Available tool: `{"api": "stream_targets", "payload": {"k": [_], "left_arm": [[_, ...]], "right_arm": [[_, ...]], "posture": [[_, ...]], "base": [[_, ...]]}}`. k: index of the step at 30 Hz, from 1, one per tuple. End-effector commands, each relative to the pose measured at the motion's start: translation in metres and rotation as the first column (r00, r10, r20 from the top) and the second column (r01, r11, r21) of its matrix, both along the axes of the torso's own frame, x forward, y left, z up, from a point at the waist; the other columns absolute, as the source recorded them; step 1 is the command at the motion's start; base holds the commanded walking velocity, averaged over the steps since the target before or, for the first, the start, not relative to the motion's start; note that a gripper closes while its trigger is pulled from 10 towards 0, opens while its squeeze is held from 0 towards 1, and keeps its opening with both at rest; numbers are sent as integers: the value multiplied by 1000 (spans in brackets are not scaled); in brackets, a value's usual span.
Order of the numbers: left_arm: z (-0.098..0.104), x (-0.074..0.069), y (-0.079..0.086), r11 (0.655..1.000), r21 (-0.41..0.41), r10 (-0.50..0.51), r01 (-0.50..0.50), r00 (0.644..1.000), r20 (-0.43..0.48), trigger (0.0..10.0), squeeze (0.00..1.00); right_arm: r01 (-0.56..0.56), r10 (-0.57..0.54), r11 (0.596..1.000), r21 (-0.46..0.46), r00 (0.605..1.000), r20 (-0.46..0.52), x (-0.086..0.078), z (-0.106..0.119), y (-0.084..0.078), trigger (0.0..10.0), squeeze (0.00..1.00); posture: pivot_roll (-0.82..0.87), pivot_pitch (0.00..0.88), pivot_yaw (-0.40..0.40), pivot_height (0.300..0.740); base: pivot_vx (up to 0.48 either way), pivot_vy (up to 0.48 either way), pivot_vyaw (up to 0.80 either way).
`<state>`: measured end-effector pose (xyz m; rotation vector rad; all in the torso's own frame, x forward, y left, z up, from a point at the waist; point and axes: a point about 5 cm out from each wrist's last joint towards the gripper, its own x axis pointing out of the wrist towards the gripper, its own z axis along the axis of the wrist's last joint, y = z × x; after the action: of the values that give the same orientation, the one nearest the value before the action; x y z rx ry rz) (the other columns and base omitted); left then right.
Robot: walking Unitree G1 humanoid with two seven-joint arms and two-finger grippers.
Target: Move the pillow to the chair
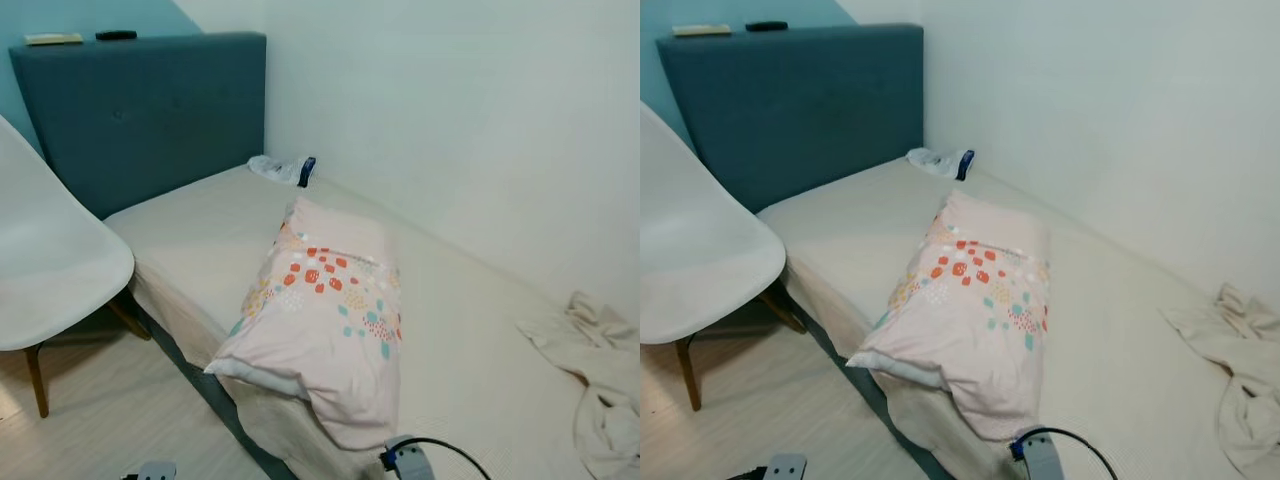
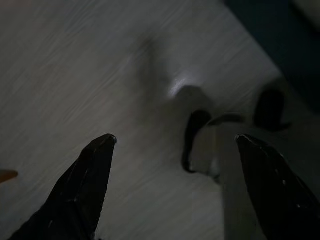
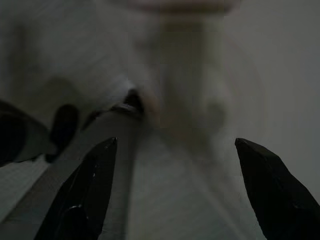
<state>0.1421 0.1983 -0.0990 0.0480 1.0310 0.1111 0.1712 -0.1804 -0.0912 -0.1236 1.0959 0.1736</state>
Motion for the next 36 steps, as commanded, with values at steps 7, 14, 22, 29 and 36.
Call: {"api": "stream_targets", "payload": {"k": [7,14,22,29,36], "left_arm": [[-3,-10,4,999,19,36,-36,999,-34,10000,0],[-3,-11,5,999,27,30,-29,999,-39,10000,0],[-3,-10,5,999,34,19,-18,999,-40,10000,0],[-3,-9,7,999,52,12,-10,999,-39,10000,0],[-2,-11,12,996,87,11,-7,999,-43,10000,0]], "right_arm": [[-13,13,1000,15,1000,9,3,1,7,10000,0],[99,-122,977,188,986,116,34,16,22,10000,0],[104,-211,930,353,936,281,89,53,35,10000,0],[144,-331,865,481,885,329,118,78,36,10000,0],[179,-355,854,488,887,296,124,82,36,10000,0]], "posture": [[159,0,-103,740],[151,0,-97,740],[145,0,-92,740],[141,0,-87,740],[145,0,-83,735]], "base": [[129,0,0],[0,0,-775],[0,0,-775],[0,0,0],[0,0,0]]}}
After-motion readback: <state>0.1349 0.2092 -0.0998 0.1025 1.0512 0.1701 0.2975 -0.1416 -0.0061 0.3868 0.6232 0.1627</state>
